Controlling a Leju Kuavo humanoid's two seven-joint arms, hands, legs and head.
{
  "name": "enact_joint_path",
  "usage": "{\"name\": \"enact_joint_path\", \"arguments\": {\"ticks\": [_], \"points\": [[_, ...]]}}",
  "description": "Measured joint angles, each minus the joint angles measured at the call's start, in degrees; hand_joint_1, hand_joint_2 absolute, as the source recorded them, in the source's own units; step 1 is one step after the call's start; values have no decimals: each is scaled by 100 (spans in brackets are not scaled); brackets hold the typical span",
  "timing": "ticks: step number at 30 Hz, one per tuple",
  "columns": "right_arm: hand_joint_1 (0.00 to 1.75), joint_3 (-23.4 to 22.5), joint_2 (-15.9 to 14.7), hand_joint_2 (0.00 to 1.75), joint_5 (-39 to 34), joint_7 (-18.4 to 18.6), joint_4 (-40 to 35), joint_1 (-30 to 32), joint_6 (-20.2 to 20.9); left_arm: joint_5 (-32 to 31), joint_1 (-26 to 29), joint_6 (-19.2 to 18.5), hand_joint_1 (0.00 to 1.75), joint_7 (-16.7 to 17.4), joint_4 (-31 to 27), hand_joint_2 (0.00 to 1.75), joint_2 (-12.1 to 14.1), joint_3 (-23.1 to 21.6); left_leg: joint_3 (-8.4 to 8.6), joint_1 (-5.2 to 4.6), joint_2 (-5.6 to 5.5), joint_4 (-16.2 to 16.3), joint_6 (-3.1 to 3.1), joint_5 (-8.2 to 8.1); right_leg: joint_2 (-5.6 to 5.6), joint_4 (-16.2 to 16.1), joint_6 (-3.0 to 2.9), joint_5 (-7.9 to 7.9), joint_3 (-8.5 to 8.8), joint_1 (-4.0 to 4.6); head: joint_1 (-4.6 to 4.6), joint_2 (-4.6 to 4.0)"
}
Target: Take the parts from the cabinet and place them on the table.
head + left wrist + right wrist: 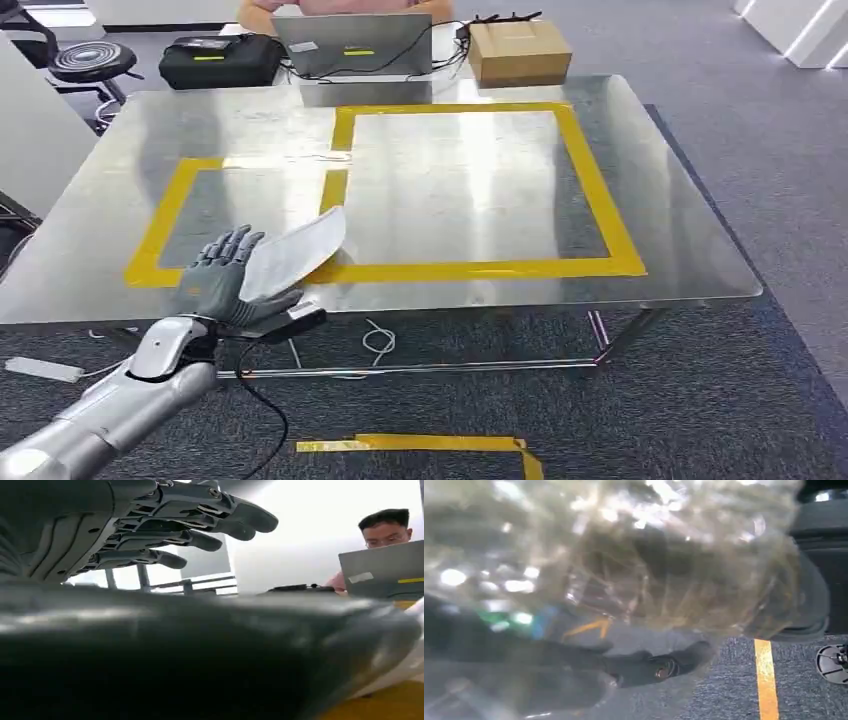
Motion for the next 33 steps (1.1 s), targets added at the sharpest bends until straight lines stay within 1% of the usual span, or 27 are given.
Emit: {"name": "enact_joint_path", "arguments": {"ticks": [10,17,21,24,27,31,33], "points": [[0,0,0,0,0,0,0,3,2,50,-25,46,0,-13,-2,0,33,88,0,0,0,0,1,1,0,0,1,0,0,0,-2,0],[0,-4,0,0,0,0,0,16,-85,479,26,90,0,-304,-256,0,131,206,-3,0,0,0,6,4,1,1,4,4,36,0,-2,0],[0,-22,0,0,0,0,0,28,-155,773,223,140,0,-493,-509,0,214,315,-4,0,0,0,6,4,1,1,4,3,35,0,-2,0],[0,-52,-20,0,0,0,-48,51,-238,983,514,245,0,-636,-782,0,290,444,-4,0,0,0,5,4,3,1,4,3,32,0,-2,0],[0,-81,-44,0,0,0,-81,65,-280,1040,757,295,0,-678,-973,0,363,523,-4,0,0,0,8,-1,-3,0,1,-5,-29,0,-2,0],[0,-118,-61,0,0,0,-112,68,-284,1049,875,295,0,-680,-1108,0,422,575,-6,0,-1,0,8,-2,-6,0,5,-6,-28,0,-2,0],[0,-135,-61,0,0,0,-116,76,-317,1136,941,295,0,-736,-1173,0,435,607,-7,-1,-1,0,8,-1,-4,0,5,-5,-5,0,-2,0]]}}
